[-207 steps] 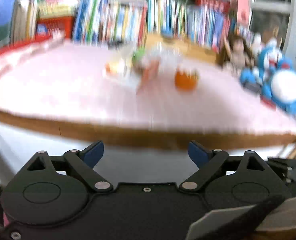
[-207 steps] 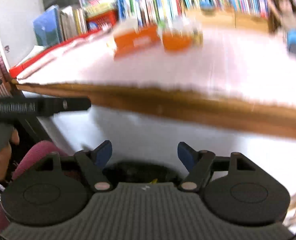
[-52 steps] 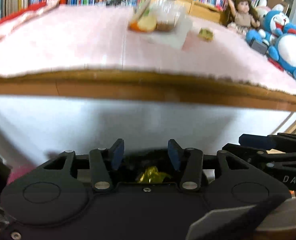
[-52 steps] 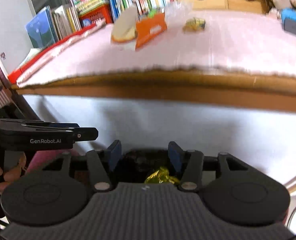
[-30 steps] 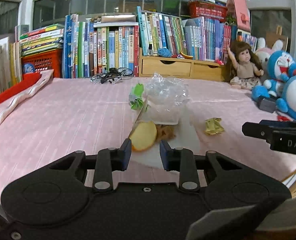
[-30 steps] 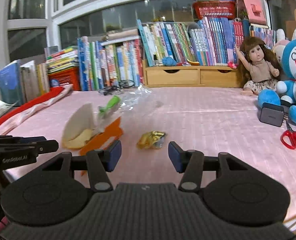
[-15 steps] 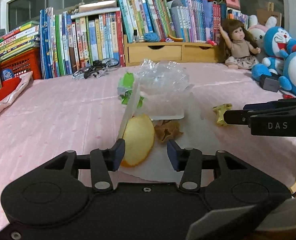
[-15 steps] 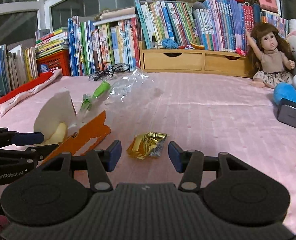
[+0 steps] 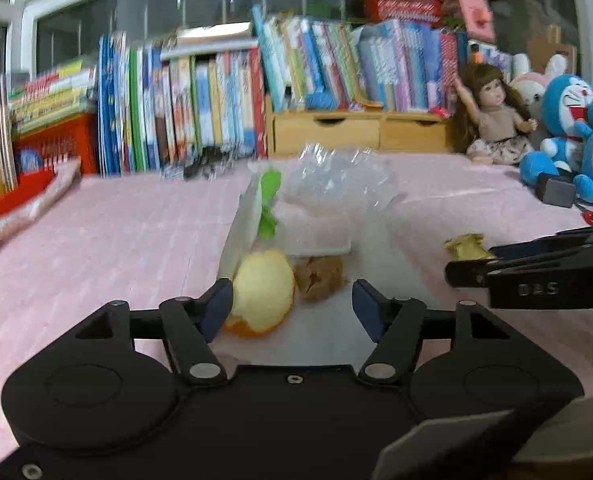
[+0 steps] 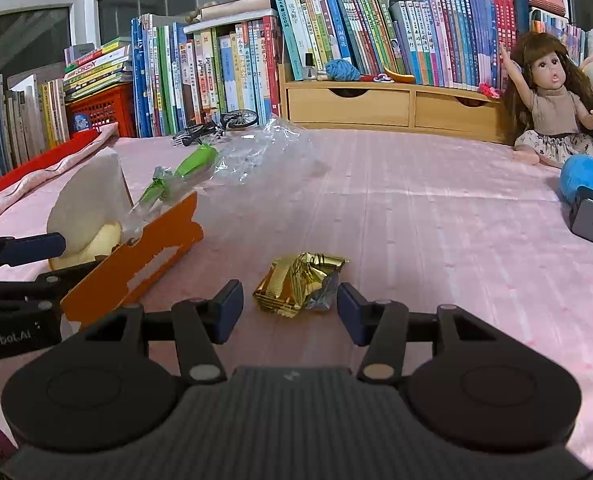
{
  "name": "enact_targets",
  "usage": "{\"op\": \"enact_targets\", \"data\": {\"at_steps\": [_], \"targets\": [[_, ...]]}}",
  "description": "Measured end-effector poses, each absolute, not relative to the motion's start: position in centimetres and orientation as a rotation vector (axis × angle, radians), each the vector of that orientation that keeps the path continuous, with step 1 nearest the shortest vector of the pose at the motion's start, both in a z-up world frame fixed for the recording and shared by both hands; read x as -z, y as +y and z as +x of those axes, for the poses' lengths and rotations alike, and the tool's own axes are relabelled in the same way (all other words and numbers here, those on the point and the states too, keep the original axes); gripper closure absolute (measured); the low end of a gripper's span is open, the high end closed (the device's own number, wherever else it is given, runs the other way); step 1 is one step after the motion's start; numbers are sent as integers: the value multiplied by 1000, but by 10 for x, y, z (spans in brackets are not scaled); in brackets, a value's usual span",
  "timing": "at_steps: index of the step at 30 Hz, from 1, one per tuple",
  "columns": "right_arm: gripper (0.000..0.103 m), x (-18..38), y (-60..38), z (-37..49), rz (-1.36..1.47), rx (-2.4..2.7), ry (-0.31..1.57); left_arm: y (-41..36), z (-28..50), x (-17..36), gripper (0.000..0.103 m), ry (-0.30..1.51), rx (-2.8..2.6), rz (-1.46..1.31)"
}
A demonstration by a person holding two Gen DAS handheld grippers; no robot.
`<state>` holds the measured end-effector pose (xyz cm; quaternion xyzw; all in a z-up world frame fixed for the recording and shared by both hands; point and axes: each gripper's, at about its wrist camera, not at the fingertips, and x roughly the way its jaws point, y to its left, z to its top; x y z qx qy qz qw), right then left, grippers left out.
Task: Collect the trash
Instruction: 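Grasp the gold foil wrapper with the right tool while the left tool grasps a bread crust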
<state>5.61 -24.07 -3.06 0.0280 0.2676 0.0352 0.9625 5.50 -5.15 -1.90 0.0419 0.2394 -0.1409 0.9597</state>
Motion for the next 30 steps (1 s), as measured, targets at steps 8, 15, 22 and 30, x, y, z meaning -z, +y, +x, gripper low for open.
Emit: {"op": "enact_targets", "data": {"at_steps": [8,15,22,30], "targets": [[46,30,-239,55,47,-76,535,-38,62,22,77,501,227,58],[67,27,-239,44,40,-85,487,-41,42,7,98,458,238,57],[69,19,-238,25,29,-105,448,-37,18,-2,98,459,251,21],[68,14,-236,-3,47,-139,427,-30,-25,-13,92,458,309,4]]}}
